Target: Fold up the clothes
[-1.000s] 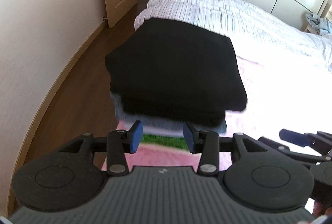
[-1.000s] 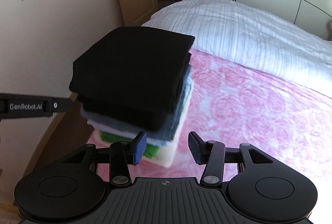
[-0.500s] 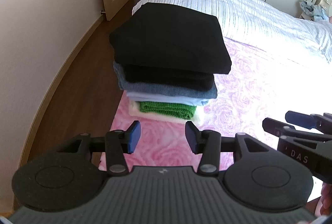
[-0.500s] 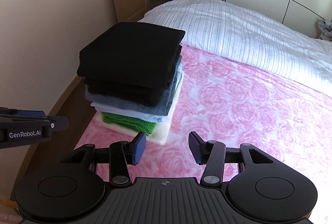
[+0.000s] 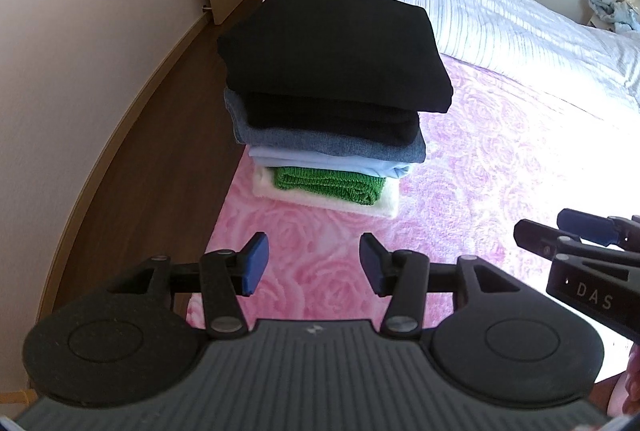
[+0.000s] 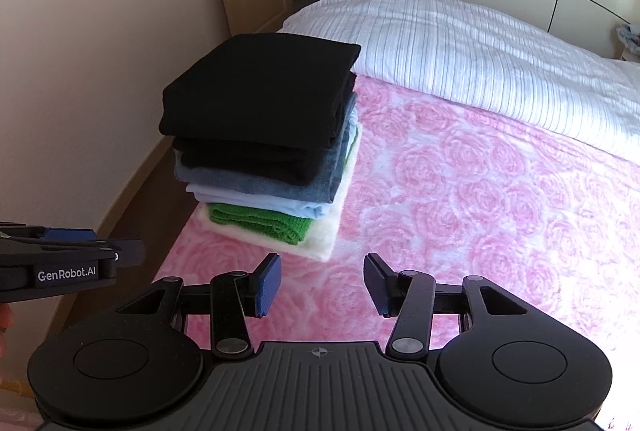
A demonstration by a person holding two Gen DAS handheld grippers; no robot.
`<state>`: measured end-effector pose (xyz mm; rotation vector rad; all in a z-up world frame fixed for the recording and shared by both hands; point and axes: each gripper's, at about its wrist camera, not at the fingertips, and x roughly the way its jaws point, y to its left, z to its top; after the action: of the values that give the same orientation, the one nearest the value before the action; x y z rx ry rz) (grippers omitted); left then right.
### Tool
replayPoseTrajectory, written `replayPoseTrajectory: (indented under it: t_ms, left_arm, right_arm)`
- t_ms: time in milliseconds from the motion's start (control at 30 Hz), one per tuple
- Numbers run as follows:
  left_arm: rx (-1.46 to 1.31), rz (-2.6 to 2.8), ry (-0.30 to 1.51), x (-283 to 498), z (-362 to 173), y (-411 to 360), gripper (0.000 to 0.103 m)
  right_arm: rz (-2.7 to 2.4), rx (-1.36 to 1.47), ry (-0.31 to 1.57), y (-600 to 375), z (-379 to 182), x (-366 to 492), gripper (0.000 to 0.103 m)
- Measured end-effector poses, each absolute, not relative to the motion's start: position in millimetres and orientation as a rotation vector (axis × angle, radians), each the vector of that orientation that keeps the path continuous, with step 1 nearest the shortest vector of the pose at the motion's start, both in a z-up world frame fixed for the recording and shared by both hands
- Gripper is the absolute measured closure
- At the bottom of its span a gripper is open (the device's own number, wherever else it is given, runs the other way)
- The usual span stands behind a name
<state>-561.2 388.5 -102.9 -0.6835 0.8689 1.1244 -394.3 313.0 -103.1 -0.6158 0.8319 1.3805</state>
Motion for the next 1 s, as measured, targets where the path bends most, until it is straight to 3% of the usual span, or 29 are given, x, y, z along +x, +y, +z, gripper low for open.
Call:
replayPoseTrajectory:
  t_ms: [333, 667, 800, 1000]
  left_arm:
    - [-0.736, 1.297, 0.821, -510.5, -104.7, 367.1, 0.054]
    - [-0.842, 1.524, 0.806, -387.3, -97.3, 312.2, 0.054]
    - [-0.845, 1.636, 0.754, -343.4, -86.3, 287.0, 0.042]
    - [-0.758, 1.764, 0.764, -286.8, -71.7, 266.6, 0.036]
  right_arm:
    - [1.521, -0.663, 0.782, 323.1, -109.9, -333.8, 0.053]
    - [1.703, -0.782, 0.728, 312.3, -106.5, -202.0, 0.053]
    - [1.768, -0.809, 0.703, 305.3, -100.1, -152.0, 0.053]
    - [1.806, -0.845, 0.647, 301.3, -93.0, -108.9, 0.053]
